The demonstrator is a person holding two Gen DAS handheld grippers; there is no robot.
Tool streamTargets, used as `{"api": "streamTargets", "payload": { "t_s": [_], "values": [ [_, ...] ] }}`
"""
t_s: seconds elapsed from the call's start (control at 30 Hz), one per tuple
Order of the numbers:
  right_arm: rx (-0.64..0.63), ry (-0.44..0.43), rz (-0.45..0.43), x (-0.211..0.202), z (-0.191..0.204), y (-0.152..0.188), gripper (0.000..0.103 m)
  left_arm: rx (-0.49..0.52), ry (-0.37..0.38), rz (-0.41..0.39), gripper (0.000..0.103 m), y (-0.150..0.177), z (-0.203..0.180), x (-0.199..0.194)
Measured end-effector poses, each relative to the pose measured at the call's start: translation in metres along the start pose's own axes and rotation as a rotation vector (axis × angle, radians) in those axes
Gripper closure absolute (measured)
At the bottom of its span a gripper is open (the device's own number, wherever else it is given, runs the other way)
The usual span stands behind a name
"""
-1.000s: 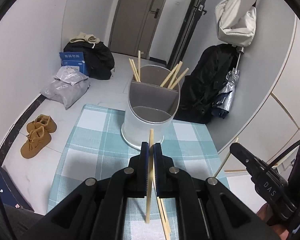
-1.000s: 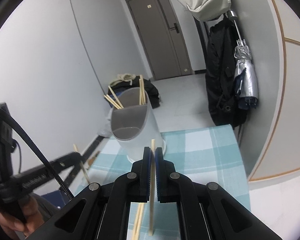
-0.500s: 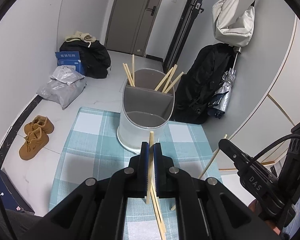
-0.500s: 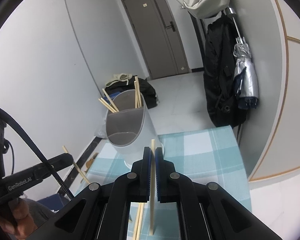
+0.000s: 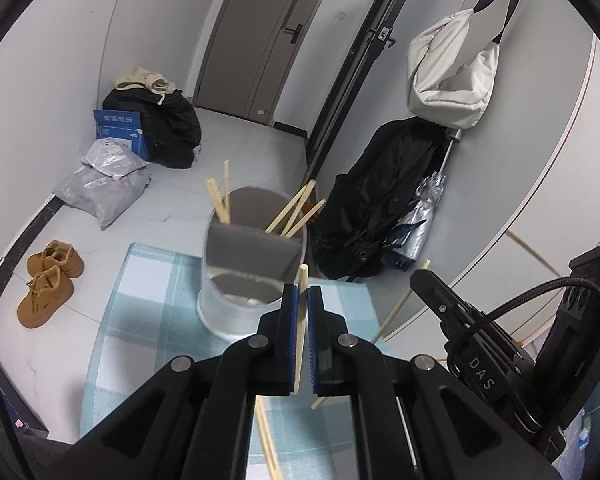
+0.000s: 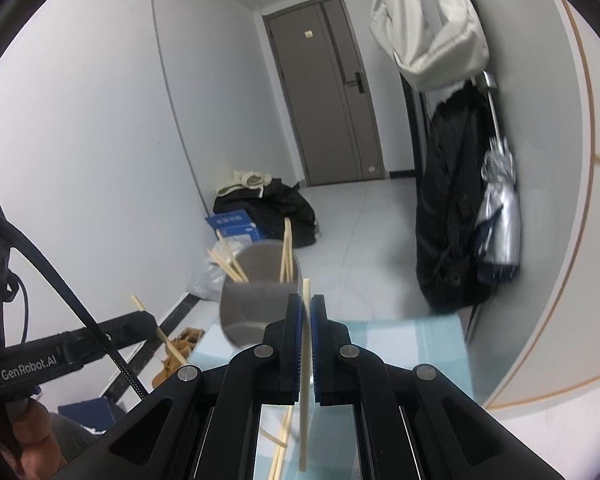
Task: Organize utensils
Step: 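Lift both held chopsticks and carry them over the white holder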
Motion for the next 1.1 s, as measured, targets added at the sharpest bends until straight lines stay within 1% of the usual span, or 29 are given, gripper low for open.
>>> {"api": "streamTargets", "payload": {
  "t_s": [0.2, 0.37, 0.5, 0.57, 0.67, 0.97, 1.1],
  "values": [
    [-0.019, -0.017, -0.031, 0.002, 0.010, -0.034, 0.100, -0.004, 0.046, -0.020, 0.101, -0.031, -0.005, -0.003],
    [-0.028, -0.040, -0.063, 0.003, 0.022, -0.063, 0.100, 0.005, 0.064, -0.053, 0.101, -0.059, -0.007, -0.006],
    [-0.041, -0.057, -0.086, 0.005, 0.030, -0.082, 0.100, -0.007, 0.074, -0.065, 0.101, -0.079, 0.001, -0.005],
    [-0.045, -0.068, -0.095, 0.007, 0.035, -0.092, 0.100, -0.012, 0.067, -0.075, 0.101, -0.089, 0.007, -0.005],
    [-0.044, -0.083, -0.100, 0.014, 0.040, -0.105, 0.100, -0.021, 0.081, -0.080, 0.101, -0.099, 0.013, -0.003],
    [-0.066, -0.127, -0.120, 0.038, 0.055, -0.133, 0.100, 0.003, 0.030, -0.120, 0.101, -0.127, 0.035, 0.000],
    [-0.070, -0.140, -0.118, 0.053, 0.061, -0.139, 0.100, -0.007, -0.010, -0.122, 0.101, -0.129, 0.050, 0.006]
  ]
}}
Point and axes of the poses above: each gripper's, at about its wrist camera, not at the fingertips, and x roughly the way its jaws point, z to its left, y to its underside, the point moved 8 cm from there along x, roughly the way its jaws point, and after that the axes turned 14 degrees about x, right-handed, at the moved point
